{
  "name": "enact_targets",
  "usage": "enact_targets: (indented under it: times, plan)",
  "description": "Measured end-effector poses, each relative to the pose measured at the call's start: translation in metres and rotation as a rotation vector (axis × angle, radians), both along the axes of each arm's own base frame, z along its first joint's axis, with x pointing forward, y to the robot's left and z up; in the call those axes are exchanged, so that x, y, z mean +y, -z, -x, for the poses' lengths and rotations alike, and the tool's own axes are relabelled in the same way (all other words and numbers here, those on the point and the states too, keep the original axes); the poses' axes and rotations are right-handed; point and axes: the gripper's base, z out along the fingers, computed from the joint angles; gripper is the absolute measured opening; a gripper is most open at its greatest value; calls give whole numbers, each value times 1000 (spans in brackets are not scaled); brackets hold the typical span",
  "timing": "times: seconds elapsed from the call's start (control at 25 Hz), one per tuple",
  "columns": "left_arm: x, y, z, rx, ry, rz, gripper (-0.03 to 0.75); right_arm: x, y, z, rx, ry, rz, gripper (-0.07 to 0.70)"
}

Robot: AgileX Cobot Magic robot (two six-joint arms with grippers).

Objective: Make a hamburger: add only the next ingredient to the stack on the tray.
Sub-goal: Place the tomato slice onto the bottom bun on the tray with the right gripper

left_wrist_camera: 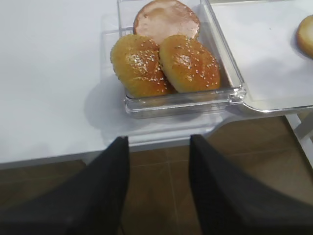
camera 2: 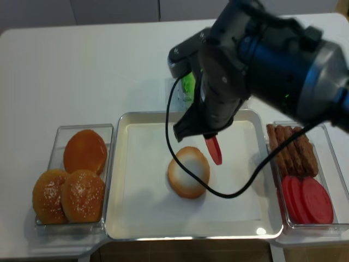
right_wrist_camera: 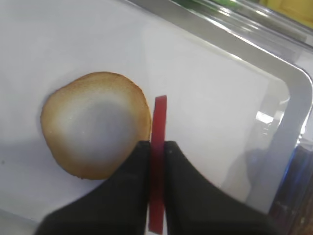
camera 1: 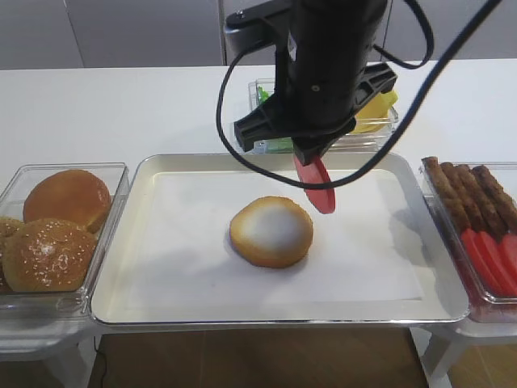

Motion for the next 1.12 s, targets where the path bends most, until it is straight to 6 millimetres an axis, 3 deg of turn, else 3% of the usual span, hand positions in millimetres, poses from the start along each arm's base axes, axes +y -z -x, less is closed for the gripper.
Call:
enact_targets:
  times: [0.32,1.12]
  plan:
    - [0,0,0,0,0,0,304,11,19,-9,19,-8,-8,65]
    - [0,0,0,0,0,0,304,15,30,-12,39,-25,12,65]
